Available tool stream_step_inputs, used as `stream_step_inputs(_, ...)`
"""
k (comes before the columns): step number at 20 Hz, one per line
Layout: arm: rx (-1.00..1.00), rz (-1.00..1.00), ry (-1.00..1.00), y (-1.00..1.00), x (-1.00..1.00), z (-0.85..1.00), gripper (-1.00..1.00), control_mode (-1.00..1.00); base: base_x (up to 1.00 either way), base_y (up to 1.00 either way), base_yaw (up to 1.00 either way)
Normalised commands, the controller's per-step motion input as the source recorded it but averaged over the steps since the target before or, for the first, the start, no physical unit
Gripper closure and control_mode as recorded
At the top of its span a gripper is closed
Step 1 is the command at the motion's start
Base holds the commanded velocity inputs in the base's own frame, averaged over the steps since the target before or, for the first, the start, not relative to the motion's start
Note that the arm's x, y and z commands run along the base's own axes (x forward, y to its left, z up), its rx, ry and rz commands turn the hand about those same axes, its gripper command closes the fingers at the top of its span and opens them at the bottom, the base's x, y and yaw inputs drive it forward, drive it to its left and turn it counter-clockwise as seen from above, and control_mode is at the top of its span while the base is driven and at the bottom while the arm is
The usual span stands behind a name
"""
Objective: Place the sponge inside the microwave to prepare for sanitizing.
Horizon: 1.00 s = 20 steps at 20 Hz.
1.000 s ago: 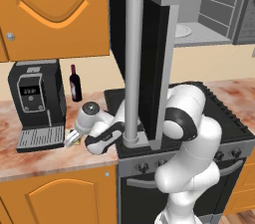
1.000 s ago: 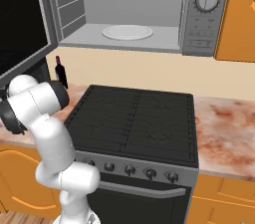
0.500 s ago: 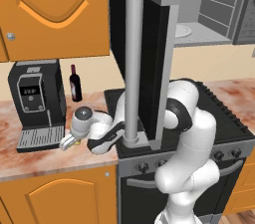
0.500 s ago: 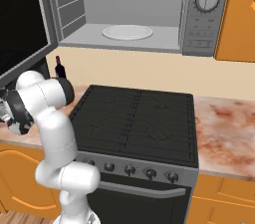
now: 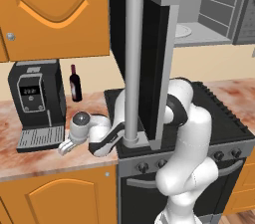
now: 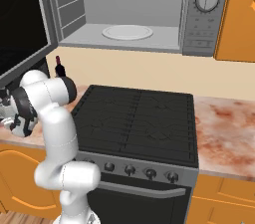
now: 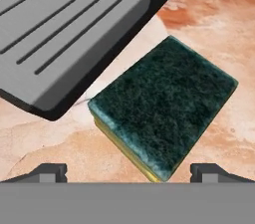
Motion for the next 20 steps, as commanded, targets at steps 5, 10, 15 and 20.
stream_step_inputs(5, 0.00, -0.04, 0.07, 0.00, 0.26, 0.00, -1.00, -1.00, 0.00, 0.00, 0.00)
stream_step_inputs(10, 0.00, -0.05, 0.02, 0.00, 0.21, 0.00, -1.00, -1.00, 0.00, 0.00, 0.00)
stream_step_inputs(15, 0.00, -0.05, 0.00, 0.00, 0.14, 0.00, -1.00, -1.00, 0.00, 0.00, 0.00)
stream_step_inputs(20, 0.00, -0.03, 0.00, 0.00, 0.00, -0.02, 1.00, -1.00, 0.00, 0.00, 0.00)
